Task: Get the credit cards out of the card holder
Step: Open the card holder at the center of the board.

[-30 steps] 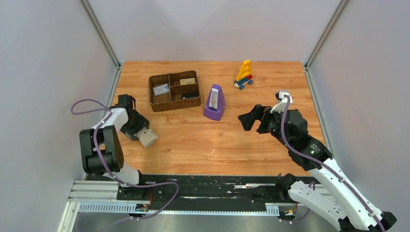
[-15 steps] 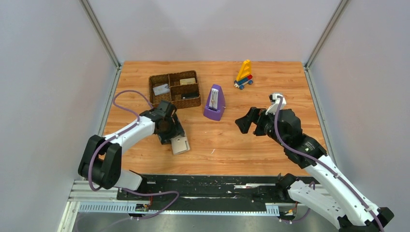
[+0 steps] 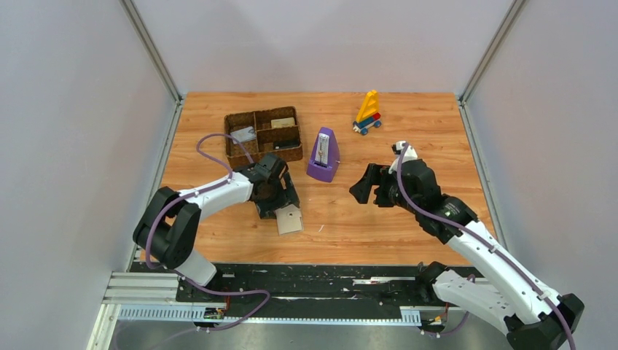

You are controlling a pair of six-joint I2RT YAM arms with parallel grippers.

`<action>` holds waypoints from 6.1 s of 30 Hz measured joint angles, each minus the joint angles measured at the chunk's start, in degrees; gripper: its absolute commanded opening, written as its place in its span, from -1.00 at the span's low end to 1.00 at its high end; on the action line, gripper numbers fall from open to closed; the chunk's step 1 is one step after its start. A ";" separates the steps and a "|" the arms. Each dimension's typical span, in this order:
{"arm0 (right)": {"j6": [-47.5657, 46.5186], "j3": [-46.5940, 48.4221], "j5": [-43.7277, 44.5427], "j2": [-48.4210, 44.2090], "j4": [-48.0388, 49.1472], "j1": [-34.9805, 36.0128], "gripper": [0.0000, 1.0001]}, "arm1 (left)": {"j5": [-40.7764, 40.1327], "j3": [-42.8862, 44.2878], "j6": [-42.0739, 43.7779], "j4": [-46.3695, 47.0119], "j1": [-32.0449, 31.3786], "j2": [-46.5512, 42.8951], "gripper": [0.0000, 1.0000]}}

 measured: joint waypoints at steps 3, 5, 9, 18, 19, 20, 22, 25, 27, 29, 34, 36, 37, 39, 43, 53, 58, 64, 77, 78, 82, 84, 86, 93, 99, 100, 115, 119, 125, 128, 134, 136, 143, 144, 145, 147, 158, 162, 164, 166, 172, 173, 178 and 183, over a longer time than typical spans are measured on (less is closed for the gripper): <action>1.27 0.00 -1.07 1.79 -0.28 0.00 0.53 | 0.07 1.22 0.85 -0.22 0.00 -0.02 0.88; 2.49 0.00 -1.77 3.23 -0.61 0.00 0.37 | -0.37 2.51 2.27 -0.76 0.00 -0.15 0.84; 5.03 0.37 -3.10 6.16 -1.09 0.02 0.09 | -2.78 4.70 6.29 -3.58 0.28 -2.36 0.76; 10.05 4.35 -3.19 16.76 -0.04 5.25 -0.14 | 1.62 3.17 14.60 -5.11 10.10 -15.45 0.70; 10.71 4.85 -2.78 18.38 0.48 6.38 -0.15 | 2.78 2.43 15.28 -5.14 11.98 -17.18 0.70; 11.28 5.40 -2.54 20.22 1.07 7.48 -0.16 | 3.72 1.81 15.82 -5.22 13.46 -18.51 0.70; 12.20 6.69 -2.08 24.11 2.08 9.46 -0.19 | 5.16 0.63 17.05 -5.90 16.74 -21.11 0.71; 13.25 10.01 -0.44 30.64 2.78 12.15 -0.23 | 4.92 0.39 19.04 -8.48 19.82 -24.30 0.78; 13.81 12.85 0.76 35.28 3.58 13.90 -0.28 | 3.72 0.44 19.82 -10.08 20.37 -26.69 0.82; 14.32 15.50 1.53 39.52 4.31 15.54 -0.33 | 1.84 0.59 20.04 -12.04 20.37 -29.05 0.83; 14.75 20.70 2.12 47.89 5.18 17.92 -0.38 | -1.57 0.59 19.91 -15.02 20.68 -31.30 0.84; 14.75 22.16 2.16 50.49 5.53 18.43 -0.39 | -2.51 0.17 19.63 -15.26 20.83 -31.43 0.84; 14.73 23.04 2.12 51.82 5.51 18.64 -0.40 | -2.86 -0.24 19.50 -15.34 20.87 -31.45 0.84; 14.73 24.41 1.97 54.18 5.53 18.88 -0.44 | -3.06 -1.09 19.41 -15.52 20.92 -31.41 0.84; 14.73 26.49 1.55 57.68 5.62 19.30 -0.46 | -2.14 -2.51 19.34 -15.82 21.05 -31.06 0.83; 14.73 28.41 1.25 61.51 5.46 20.00 -0.43 | 1.49 -5.70 19.23 -13.97 21.07 -30.05 0.80; 14.73 29.62 1.68 63.23 5.22 20.35 -0.42 | 3.32 -6.43 18.99 -12.31 21.09 -29.38 0.77; 14.80 30.86 4.33 63.91 4.15 21.44 -0.43 | 6.88 -9.14 18.27 -9.55 21.11 -28.72 0.73; 16.00 35.52 13.97 66.60 -1.62 24.83 -0.45 | 12.02 -13.60 15.98 -4.90 21.11 -27.02 0.67; 16.04 35.71 14.38 66.75 -1.88 24.94 -0.46 | 12.20 -13.81 15.87 -4.66 21.11 -26.91 0.67; 16.15 36.30 16.13 67.19 -2.71 25.40 -0.60 | 13.46 -14.73 15.41 -3.34 21.11 -25.73 0.63; 16.28 36.33 16.74 67.28 -2.93 25.51 -0.73 | 14.01 -14.97 15.30 -2.86 21.11 -25.09 0.61; 16.50 36.33 17.27 67.28 -3.30 25.57 -0.86 | 14.67 -15.23 15.17 -2.25 21.11 -24.57 0.59; 17.00 36.44 18.64 66.90 -3.54 25.55 -1.00 | 16.44 -16.50 14.58 0.37 21.11 -23.23 0.53; 17.18 35.28 18.80 66.20 -2.43 25.57 -1.00 | 18.43 -17.35 14.25 2.86 21.11 -21.24 0.51; 17.14 34.84 18.80 65.94 -1.97 25.57 -1.00 | 18.78 -17.35 14.25 3.19 21.11 -20.90 0.51; 15.34 21.51 16.61 54.21 2.27 25.18 -1.00 | 24.55 -17.35 17.11 6.12 20.41 -18.60 0.65; 14.91 16.52 15.78 48.89 4.79 24.76 -1.00 | 24.57 -17.16 18.01 6.12 17.88 -19.52 0.66; 13.86 10.45 13.94 40.92 9.33 23.63 -1.00 | 23.56 -14.86 18.27 6.67 11.76 -19.43 0.73; 13.57 9.20 13.40 38.62 10.99 22.93 -1.00 | 22.58 -12.90 18.60 7.26 8.70 -18.45 0.75; 13.03 7.26 12.55 36.81 12.83 21.70 -1.00 | 21.24 -9.86 19.74 8.90 5.33 -12.94 0.76; 13.00 6.86 12.46 36.57 13.05 21.59 -1.00 | 20.72 -9.46 20.13 8.94 4.83 -11.56 0.77; 12.98 6.12 12.02 34.38 13.57 21.18 -1.00 | 19.98 -7.32 21.46 9.42 3.06 -8.76 0.79; 12.98 6.10 11.93 34.18 13.70 21.14 -1.00 | 20.00 -7.26 21.57 9.77 2.97 -8.61 0.80; 12.98 6.08 11.74 34.01 13.73 21.07 -1.00 | 20.00 -7.26 21.68 10.05 2.86 -8.55 0.80; 12.98 6.08 11.56 33.90 13.79 21.03 -1.00 | 20.00 -7.26 21.86 10.21 2.75 -8.48 0.80; 13.03 5.95 11.04 33.57 14.14 20.92 -1.00 | 20.46 -7.26 22.29 11.02 2.64 -7.58 0.78; 13.03 5.88 10.93 32.61 14.14 20.92 -1.00 | 20.68 -7.26 22.32 11.10 2.60 -7.58 0.77; 13.03 5.88 10.88 32.15 14.16 20.92 -1.00 | 20.74 -7.26 22.32 11.26 2.60 -7.58 0.74; 13.03 5.86 10.88 31.82 14.23 20.92 -1.00 | 20.87 -7.26 22.29 11.58 2.51 -7.54 0.69; 13.05 5.05 10.93 31.76 14.60 20.90 -1.00 | 21.29 -7.23 22.34 12.68 2.19 -5.95 0.24; 13.05 4.74 10.91 31.74 14.56 20.83 -1.00 | 21.40 -7.23 22.36 12.72 2.16 -5.64 0.10; 13.07 2.86 10.91 31.19 14.80 20.06 -1.00 | 21.22 -6.67 22.36 12.61 1.97 -5.49 -0.26; 13.14 -0.11 10.60 29.22 15.12 17.88 -1.00 | 19.87 -5.92 22.43 11.76 1.88 -6.40 -0.41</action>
